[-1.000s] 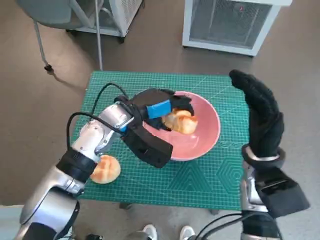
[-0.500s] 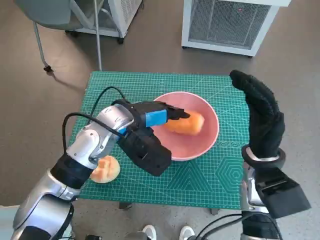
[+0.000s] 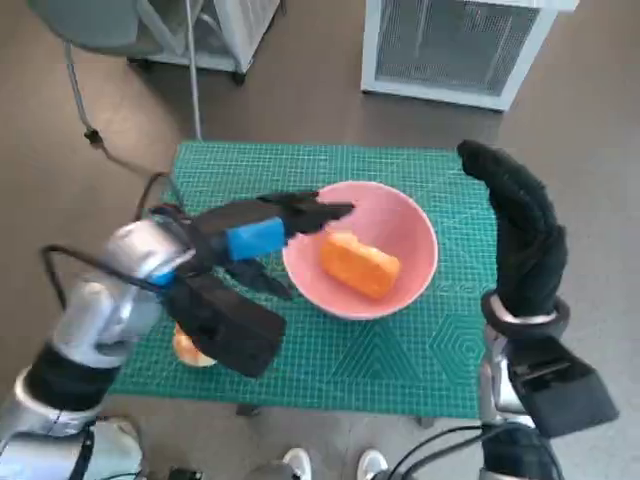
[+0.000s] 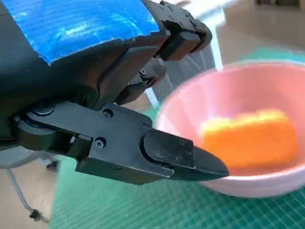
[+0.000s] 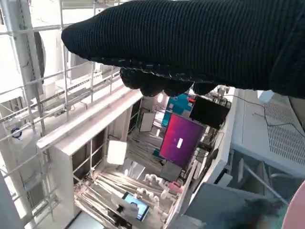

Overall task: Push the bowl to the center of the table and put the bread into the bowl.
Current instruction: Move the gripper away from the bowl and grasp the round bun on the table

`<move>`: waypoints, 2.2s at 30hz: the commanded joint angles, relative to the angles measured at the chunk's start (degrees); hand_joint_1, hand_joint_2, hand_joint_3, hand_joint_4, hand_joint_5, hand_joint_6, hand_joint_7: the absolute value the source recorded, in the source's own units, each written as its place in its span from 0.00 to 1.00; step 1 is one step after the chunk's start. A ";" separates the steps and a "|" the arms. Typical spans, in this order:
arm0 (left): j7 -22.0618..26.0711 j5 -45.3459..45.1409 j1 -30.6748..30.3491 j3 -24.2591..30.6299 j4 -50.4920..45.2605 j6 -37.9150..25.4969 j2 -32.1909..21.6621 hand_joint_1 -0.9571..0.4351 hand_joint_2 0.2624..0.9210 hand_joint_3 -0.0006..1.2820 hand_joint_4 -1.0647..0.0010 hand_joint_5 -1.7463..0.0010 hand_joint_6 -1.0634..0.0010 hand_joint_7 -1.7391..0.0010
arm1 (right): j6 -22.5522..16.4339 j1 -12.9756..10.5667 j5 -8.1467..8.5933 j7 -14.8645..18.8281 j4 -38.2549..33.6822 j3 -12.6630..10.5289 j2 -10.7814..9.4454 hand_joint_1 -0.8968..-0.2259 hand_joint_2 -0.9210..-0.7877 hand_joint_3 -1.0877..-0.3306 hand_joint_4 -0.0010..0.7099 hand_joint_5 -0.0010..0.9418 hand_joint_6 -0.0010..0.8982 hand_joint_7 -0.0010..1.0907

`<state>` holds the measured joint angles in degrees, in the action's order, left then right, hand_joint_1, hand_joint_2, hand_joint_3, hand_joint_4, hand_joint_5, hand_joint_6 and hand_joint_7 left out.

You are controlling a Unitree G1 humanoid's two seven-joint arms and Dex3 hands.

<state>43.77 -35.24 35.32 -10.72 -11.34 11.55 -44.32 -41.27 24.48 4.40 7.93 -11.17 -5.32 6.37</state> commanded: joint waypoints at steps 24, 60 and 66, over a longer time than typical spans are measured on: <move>4.42 13.50 -33.81 26.03 -11.71 9.11 -18.96 0.38 0.74 0.00 1.00 1.00 0.94 0.96 | 2.81 1.35 2.69 1.50 -1.32 1.82 -0.93 0.55 0.00 0.34 0.38 0.01 0.00 0.57; -12.08 -5.18 -24.58 -0.36 16.42 13.71 -6.15 0.53 0.77 0.00 1.00 1.00 0.85 0.97 | 3.30 1.06 4.31 3.45 -1.23 1.32 0.01 0.55 0.00 0.36 0.38 0.02 0.00 0.58; -16.34 -9.31 -21.40 -4.44 22.55 14.72 -4.90 0.56 0.84 0.02 0.93 0.98 0.79 0.95 | 2.82 0.97 4.00 3.41 -1.30 1.17 0.24 0.54 0.00 0.36 0.38 0.02 0.00 0.58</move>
<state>29.21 -42.20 12.84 -12.59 7.84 25.55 -50.37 -38.57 26.28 8.73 10.85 -11.68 -3.98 6.38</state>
